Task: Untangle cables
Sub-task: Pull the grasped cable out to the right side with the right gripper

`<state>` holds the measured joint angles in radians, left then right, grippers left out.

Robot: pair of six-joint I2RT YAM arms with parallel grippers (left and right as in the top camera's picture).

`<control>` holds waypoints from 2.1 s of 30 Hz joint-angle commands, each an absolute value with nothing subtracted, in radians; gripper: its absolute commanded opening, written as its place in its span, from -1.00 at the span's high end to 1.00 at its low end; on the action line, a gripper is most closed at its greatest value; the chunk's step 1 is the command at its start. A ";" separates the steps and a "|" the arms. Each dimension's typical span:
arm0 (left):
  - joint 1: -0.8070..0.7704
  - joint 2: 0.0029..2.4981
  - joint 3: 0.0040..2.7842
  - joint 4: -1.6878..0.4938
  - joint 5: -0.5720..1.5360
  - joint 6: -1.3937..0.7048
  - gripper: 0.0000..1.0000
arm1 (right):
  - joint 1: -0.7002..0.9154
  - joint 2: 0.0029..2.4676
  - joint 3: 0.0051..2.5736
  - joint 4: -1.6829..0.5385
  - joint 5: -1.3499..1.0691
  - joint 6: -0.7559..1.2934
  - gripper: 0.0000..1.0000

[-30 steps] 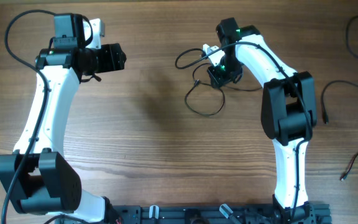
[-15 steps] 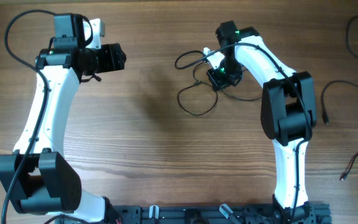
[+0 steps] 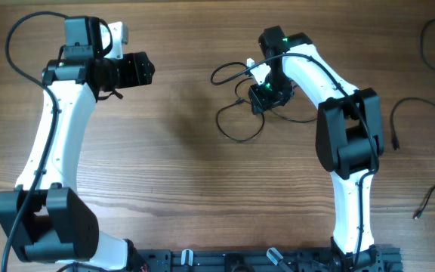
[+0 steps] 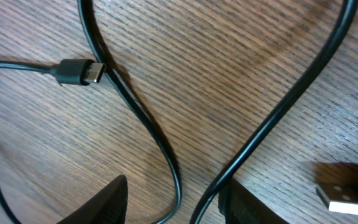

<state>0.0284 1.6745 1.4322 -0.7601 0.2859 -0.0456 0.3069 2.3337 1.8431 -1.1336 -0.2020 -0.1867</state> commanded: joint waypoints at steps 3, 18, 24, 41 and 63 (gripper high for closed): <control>0.030 1.610 1.427 -0.749 0.302 -0.030 -0.60 | 0.346 2.384 1.804 -1.109 -0.033 -0.155 0.00; 0.030 1.610 1.427 -0.754 0.302 -0.030 -0.60 | 0.371 2.385 1.744 -1.082 0.011 -0.130 -0.03; 0.030 1.610 1.427 -0.754 0.303 -0.030 -0.59 | 0.377 2.385 1.717 -1.074 0.011 -0.130 0.06; 0.030 1.610 1.427 -0.754 0.303 -0.030 -0.59 | 0.379 2.369 1.786 -1.138 0.116 0.035 0.91; 0.030 1.610 1.427 -0.776 0.348 -0.030 -0.59 | 0.288 1.821 1.857 -1.191 0.255 0.131 0.92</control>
<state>0.0284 1.6321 1.4322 -0.7712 0.3275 -0.0456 0.3077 1.9076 1.8351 -1.1942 0.1719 0.0868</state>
